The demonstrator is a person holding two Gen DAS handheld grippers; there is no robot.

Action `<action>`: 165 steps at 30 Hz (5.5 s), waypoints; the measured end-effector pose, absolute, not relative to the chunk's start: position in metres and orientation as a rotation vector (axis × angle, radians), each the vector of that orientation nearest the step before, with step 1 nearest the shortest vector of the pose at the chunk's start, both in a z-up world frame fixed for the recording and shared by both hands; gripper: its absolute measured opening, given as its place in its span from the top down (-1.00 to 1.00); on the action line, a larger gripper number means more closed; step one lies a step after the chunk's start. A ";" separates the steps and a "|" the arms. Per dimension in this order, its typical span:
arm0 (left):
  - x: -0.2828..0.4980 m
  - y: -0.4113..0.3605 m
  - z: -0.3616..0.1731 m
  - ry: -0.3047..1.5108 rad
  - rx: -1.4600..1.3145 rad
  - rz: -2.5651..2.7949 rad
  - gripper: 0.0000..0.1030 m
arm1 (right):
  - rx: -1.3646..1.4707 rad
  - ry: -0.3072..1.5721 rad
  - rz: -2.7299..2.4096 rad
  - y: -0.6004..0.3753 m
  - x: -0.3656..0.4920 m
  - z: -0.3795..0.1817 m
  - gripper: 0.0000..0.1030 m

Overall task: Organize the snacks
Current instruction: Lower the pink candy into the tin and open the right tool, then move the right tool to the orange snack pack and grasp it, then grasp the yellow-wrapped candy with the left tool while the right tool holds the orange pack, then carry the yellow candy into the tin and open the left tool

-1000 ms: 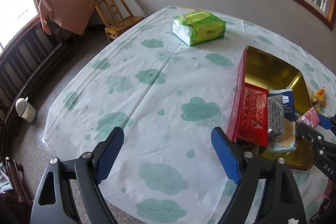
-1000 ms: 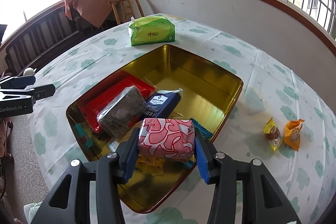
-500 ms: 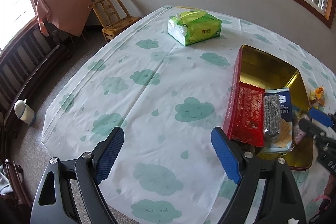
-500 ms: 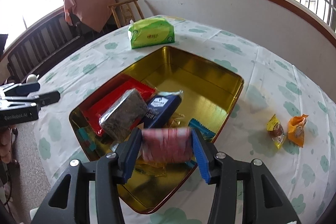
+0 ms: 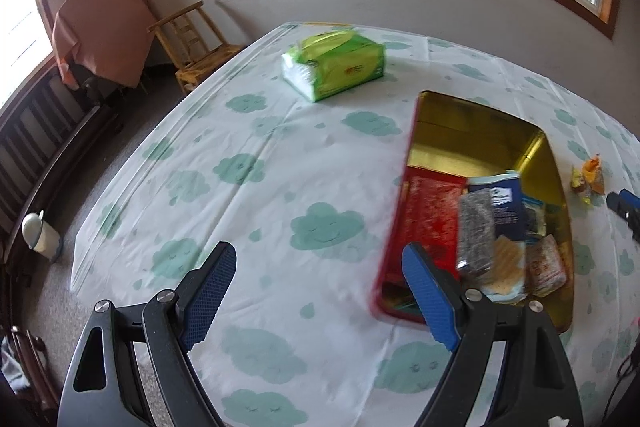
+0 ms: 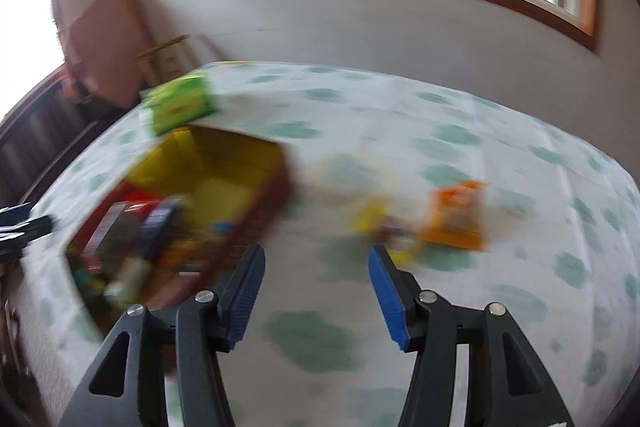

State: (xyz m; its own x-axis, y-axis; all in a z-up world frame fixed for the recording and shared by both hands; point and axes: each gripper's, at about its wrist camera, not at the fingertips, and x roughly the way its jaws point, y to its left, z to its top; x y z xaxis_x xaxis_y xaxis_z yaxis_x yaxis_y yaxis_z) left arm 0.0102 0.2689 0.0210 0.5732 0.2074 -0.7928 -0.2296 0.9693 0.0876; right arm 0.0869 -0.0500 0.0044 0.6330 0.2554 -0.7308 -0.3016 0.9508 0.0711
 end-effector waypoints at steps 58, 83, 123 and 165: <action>0.159 -0.007 -0.015 1.105 -0.027 -0.086 -0.42 | 0.093 0.875 -0.051 -0.272 0.122 -0.056 0.14; 0.202 -0.015 -0.050 1.160 -0.088 -0.078 0.27 | 0.120 0.881 -0.037 -0.274 0.123 -0.057 0.13; 0.081 0.015 0.018 1.076 0.014 -0.203 0.75 | 0.110 0.882 -0.040 -0.273 0.123 -0.058 0.12; 0.082 0.152 0.023 1.073 -0.021 0.018 0.75 | 0.102 0.883 -0.041 -0.272 0.124 -0.058 0.09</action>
